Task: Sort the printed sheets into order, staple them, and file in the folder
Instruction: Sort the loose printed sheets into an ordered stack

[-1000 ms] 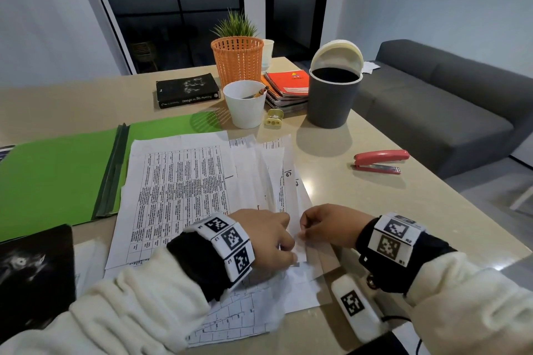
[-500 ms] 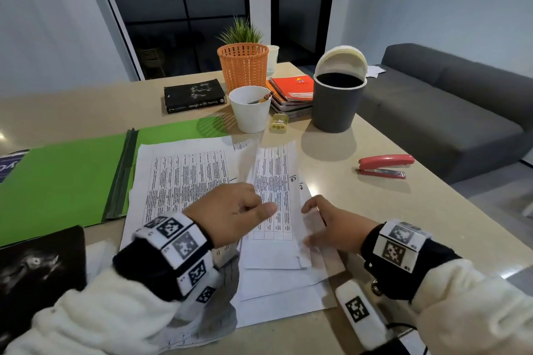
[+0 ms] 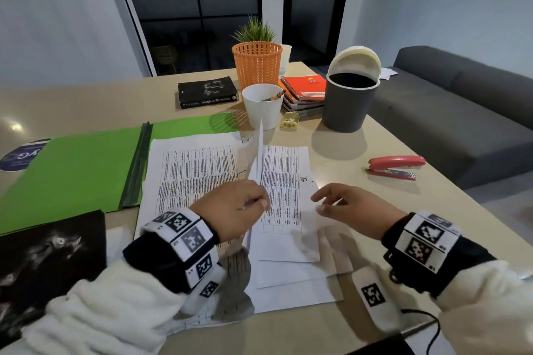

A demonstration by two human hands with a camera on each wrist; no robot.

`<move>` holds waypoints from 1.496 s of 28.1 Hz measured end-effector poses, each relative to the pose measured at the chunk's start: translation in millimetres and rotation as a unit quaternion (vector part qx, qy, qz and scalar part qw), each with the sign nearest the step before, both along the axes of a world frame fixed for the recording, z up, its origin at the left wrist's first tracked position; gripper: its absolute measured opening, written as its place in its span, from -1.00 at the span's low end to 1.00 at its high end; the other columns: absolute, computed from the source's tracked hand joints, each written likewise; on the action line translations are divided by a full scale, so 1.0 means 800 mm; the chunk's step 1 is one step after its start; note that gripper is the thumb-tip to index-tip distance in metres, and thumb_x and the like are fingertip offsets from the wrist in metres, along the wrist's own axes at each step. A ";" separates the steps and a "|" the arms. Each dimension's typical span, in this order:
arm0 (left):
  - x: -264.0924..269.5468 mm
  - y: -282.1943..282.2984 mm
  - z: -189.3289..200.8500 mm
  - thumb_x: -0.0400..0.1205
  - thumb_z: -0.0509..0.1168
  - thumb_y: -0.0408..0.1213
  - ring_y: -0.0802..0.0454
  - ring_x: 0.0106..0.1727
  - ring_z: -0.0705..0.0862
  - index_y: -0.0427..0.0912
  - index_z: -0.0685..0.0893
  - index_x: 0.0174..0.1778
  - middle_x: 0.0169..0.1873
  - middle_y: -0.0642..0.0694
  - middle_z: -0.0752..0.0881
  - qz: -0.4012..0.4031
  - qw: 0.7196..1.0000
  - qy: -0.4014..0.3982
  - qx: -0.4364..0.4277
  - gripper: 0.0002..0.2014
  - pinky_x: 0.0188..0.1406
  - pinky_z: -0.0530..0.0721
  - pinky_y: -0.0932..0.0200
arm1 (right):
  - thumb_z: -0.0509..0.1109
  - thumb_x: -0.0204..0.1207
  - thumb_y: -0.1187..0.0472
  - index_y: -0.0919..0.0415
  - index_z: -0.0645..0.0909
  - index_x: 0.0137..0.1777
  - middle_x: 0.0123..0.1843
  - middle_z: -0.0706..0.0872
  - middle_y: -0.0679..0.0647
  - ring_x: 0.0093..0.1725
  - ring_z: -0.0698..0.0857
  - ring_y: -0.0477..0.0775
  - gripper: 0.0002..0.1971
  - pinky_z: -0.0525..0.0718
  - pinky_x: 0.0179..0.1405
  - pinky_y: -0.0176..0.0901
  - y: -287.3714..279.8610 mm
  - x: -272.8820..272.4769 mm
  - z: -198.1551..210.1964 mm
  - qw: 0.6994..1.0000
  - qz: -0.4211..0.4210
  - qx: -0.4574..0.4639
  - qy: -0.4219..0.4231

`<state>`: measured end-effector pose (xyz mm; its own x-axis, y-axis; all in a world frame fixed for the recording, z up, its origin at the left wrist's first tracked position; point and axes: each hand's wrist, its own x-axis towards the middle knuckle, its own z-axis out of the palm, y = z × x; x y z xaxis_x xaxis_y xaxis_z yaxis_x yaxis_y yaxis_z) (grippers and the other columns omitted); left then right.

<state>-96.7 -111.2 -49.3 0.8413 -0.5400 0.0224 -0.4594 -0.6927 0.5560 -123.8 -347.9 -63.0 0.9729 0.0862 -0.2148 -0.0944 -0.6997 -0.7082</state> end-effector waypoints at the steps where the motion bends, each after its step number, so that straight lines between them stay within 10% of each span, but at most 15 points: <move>1: -0.001 -0.001 0.000 0.68 0.16 -0.25 0.33 -0.20 0.52 -0.05 0.69 -0.04 -0.20 0.17 0.58 0.000 1.000 0.005 0.002 -0.81 -0.25 0.39 0.46 | 0.37 0.56 0.06 -0.15 0.63 0.02 -0.12 0.65 -0.15 -0.20 0.60 -0.19 -0.91 0.54 -0.18 -0.41 0.003 -0.001 0.005 1.000 0.016 0.007 0.003; 7: -0.004 -0.008 -0.003 0.66 0.15 -0.28 0.48 -0.39 0.51 0.04 0.70 0.10 -0.29 0.27 0.52 0.014 1.000 0.012 0.021 -0.75 -0.42 0.35 0.58 | 0.35 0.54 -0.08 -0.02 0.67 0.15 0.00 0.78 -0.04 0.02 0.74 -0.02 -0.73 0.71 0.13 -0.14 0.040 -0.003 0.018 0.988 0.129 -0.010 0.090; 12: -0.008 -0.015 -0.007 0.64 0.14 -0.25 0.24 -0.02 0.56 0.04 0.67 0.19 0.03 0.13 0.65 -0.024 0.997 0.007 0.072 -0.71 0.05 0.50 0.28 | 0.34 0.51 -0.19 0.12 0.66 0.19 -0.06 0.75 0.00 -0.07 0.73 -0.01 -0.56 0.70 0.13 -0.15 0.071 -0.003 0.012 0.967 0.202 -0.043 0.148; 19: -0.005 -0.017 -0.014 0.62 0.18 -0.23 0.16 0.20 0.57 0.02 0.63 0.27 0.18 0.11 0.64 -0.035 0.997 0.000 0.072 -0.69 0.16 0.46 0.32 | 0.44 0.52 0.15 0.19 0.56 -0.16 -0.30 0.66 0.02 -0.30 0.70 0.02 -0.85 0.70 0.02 -0.12 0.074 0.006 0.002 0.966 0.193 0.014 0.169; 30: 0.003 -0.009 -0.017 0.69 0.13 -0.04 0.10 -0.01 0.62 -0.19 0.76 -0.09 0.05 0.04 0.65 -0.031 0.998 -0.012 0.058 -0.63 0.05 0.53 0.18 | 0.39 0.54 0.23 0.14 0.50 -0.39 -0.54 0.51 -0.03 -0.52 0.41 -0.03 -0.73 0.36 -0.50 -0.24 0.054 0.009 -0.027 0.944 0.152 0.192 0.220; 42: 0.006 -0.003 -0.014 0.46 0.31 0.15 0.12 -0.09 0.59 -0.03 0.56 -0.47 -0.13 0.14 0.51 0.125 0.987 -0.022 0.094 -0.66 -0.06 0.55 0.12 | 0.23 0.61 0.46 0.22 0.49 -0.25 -0.60 0.55 -0.03 -0.66 0.44 -0.11 -0.78 0.40 -0.54 -0.24 0.047 0.009 -0.038 0.914 0.156 0.271 0.259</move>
<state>-91.7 -113.7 -60.8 0.9496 -0.3130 -0.0200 -0.2809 -0.8770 0.3898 -116.9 -310.0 -93.7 0.6627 0.5726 -0.4826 -0.3703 -0.3096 -0.8758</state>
